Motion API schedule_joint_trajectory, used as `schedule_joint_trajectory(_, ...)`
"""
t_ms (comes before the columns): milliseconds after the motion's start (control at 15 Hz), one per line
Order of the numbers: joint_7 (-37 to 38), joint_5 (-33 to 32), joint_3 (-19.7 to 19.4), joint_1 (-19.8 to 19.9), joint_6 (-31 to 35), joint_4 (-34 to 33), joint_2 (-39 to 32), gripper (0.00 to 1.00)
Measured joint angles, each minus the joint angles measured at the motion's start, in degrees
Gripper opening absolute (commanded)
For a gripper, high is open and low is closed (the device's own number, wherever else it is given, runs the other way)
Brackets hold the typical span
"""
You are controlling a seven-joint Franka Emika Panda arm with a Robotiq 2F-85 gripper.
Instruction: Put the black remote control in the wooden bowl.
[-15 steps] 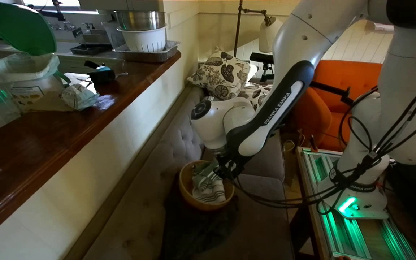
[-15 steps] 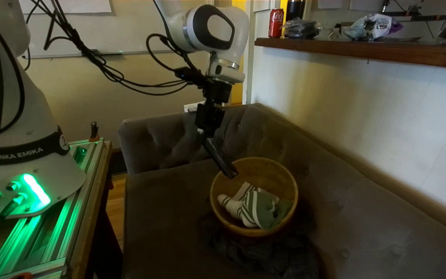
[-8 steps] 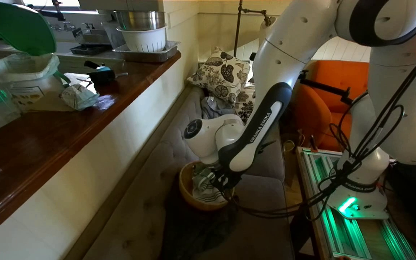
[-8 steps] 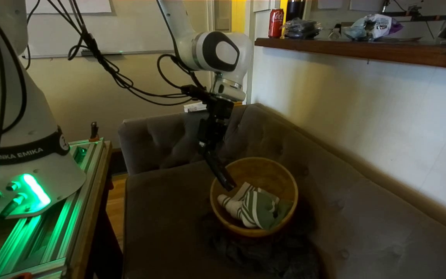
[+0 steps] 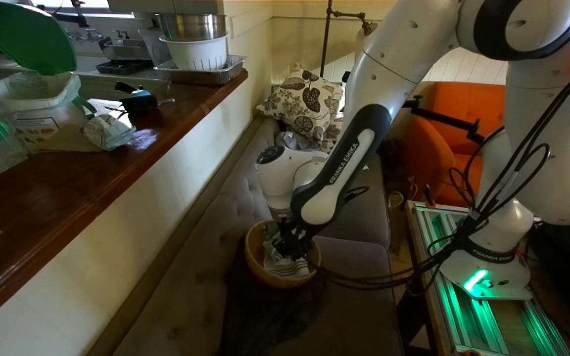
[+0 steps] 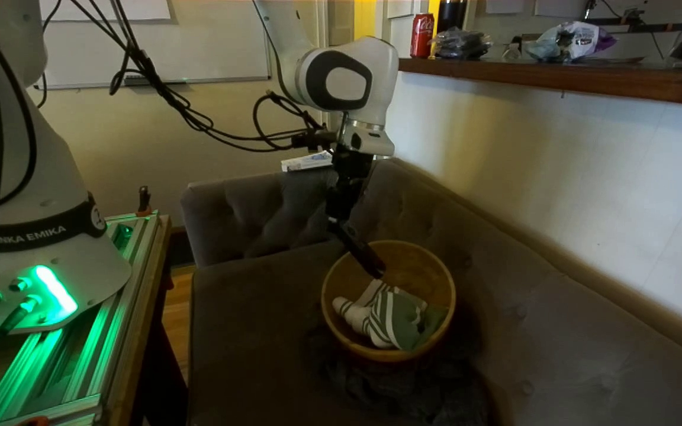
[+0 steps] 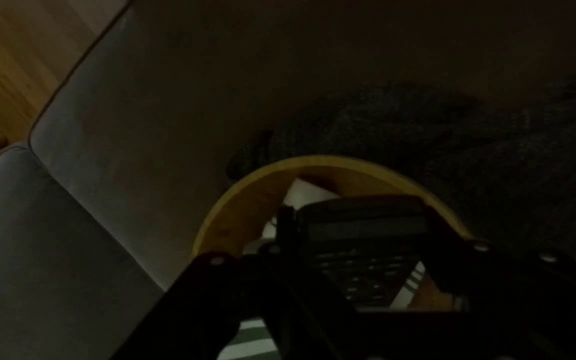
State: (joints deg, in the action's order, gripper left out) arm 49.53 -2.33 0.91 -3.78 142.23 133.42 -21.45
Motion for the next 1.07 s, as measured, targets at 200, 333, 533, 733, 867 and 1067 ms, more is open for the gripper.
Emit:
schedule_joint_trajectory(200, -6.1, 1.3, -1.4, 1.1, 2.6, 0.1, 0.0, 0.36)
schedule_joint_trajectory(333, -10.3, 1.2, -2.7, 1.3, 4.3, 0.3, -0.1, 0.36)
schedule_joint_trajectory(533, -16.1, 1.2, -3.9, 1.3, 7.0, 1.4, -0.6, 0.36)
schedule_joint_trajectory(733, -20.8, 1.2, -4.1, 1.1, 10.4, 2.1, -1.9, 0.36)
schedule_joint_trajectory(867, -23.1, 1.1, -4.2, 0.6, 13.1, 2.2, -3.3, 0.36)
schedule_joint_trajectory(1067, -25.5, 1.0, -5.3, -0.7, 17.9, 2.0, -5.6, 0.36)
